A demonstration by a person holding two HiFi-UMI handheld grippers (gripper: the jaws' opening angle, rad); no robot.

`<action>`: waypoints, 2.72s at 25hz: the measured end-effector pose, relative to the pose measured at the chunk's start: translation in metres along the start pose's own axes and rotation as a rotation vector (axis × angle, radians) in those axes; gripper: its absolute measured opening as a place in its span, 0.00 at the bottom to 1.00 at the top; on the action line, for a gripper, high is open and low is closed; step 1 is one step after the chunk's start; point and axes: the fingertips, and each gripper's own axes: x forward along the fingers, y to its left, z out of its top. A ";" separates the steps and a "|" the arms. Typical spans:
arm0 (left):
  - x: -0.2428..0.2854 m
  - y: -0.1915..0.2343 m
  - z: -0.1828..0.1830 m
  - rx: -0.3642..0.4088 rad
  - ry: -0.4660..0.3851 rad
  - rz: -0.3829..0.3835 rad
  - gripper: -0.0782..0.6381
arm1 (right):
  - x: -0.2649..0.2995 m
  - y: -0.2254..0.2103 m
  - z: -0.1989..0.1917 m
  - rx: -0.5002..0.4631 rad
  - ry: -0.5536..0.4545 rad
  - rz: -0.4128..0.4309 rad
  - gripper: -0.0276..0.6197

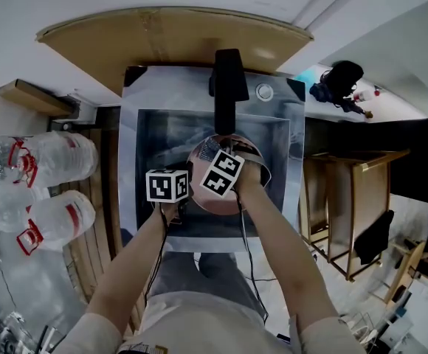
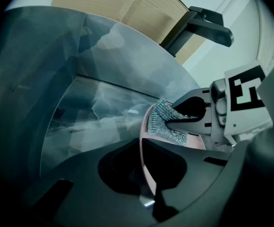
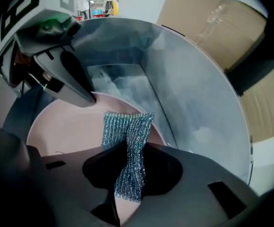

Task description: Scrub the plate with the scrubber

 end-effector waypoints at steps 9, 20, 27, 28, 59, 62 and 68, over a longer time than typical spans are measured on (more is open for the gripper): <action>0.000 0.001 -0.001 0.025 0.005 0.000 0.15 | -0.020 0.003 -0.097 -0.030 0.290 -0.010 0.22; -0.004 0.004 -0.003 -0.058 -0.008 0.021 0.15 | -0.032 0.129 -0.019 -0.125 0.008 0.161 0.22; -0.006 0.005 -0.005 -0.053 -0.004 0.019 0.15 | -0.007 0.050 0.018 -0.078 -0.061 0.009 0.24; -0.006 0.004 -0.005 -0.047 -0.003 0.016 0.15 | -0.005 0.037 0.017 -0.074 -0.063 -0.007 0.24; -0.032 0.010 -0.010 0.037 0.044 0.139 0.17 | -0.093 0.088 -0.017 0.509 -0.311 0.220 0.22; -0.052 0.002 0.003 0.079 0.000 0.130 0.17 | -0.126 0.057 -0.014 0.541 -0.412 0.089 0.21; -0.121 -0.048 0.052 0.472 -0.171 0.130 0.17 | -0.216 0.004 -0.007 0.639 -0.630 -0.110 0.21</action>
